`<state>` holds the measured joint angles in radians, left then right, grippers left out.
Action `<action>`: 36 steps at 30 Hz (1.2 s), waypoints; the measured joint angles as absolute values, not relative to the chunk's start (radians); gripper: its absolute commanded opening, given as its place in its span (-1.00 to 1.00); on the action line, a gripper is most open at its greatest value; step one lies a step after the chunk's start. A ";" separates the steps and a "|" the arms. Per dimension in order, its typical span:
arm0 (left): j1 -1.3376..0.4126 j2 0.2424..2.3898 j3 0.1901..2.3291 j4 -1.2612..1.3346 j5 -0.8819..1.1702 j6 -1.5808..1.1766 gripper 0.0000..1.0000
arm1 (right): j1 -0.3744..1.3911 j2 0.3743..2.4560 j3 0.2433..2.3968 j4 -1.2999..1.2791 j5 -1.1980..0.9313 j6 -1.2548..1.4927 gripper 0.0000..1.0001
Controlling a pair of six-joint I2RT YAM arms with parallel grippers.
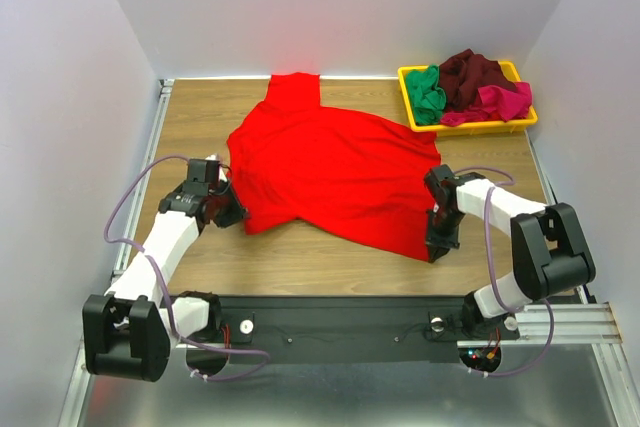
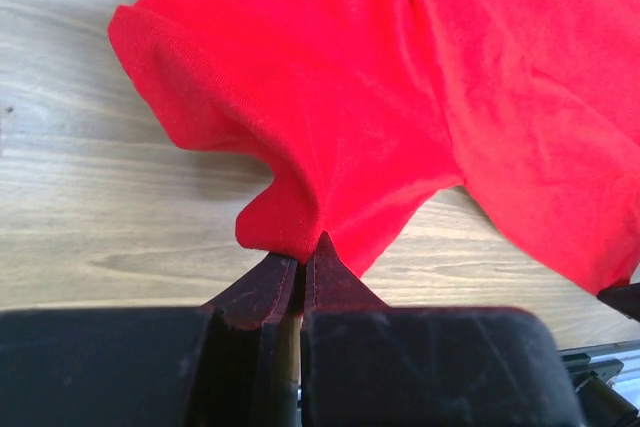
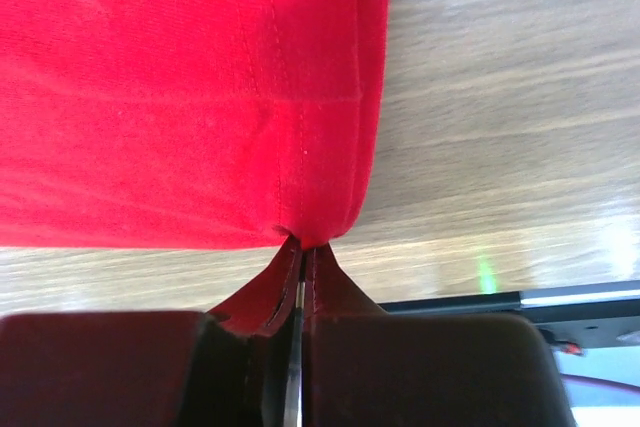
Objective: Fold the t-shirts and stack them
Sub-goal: Flatten the tshirt out, then fold the tshirt
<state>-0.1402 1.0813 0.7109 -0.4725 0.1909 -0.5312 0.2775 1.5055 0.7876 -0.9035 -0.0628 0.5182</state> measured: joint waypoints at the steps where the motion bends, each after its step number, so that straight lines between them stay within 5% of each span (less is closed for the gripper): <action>1: -0.140 1.074 0.711 -0.482 0.187 -0.530 -1.00 | 0.278 1.497 0.788 -0.911 -0.063 0.525 -0.99; 36: -0.141 0.770 0.851 -0.982 0.108 -0.552 -1.00 | 0.355 1.132 0.851 -1.317 -0.172 0.656 -0.99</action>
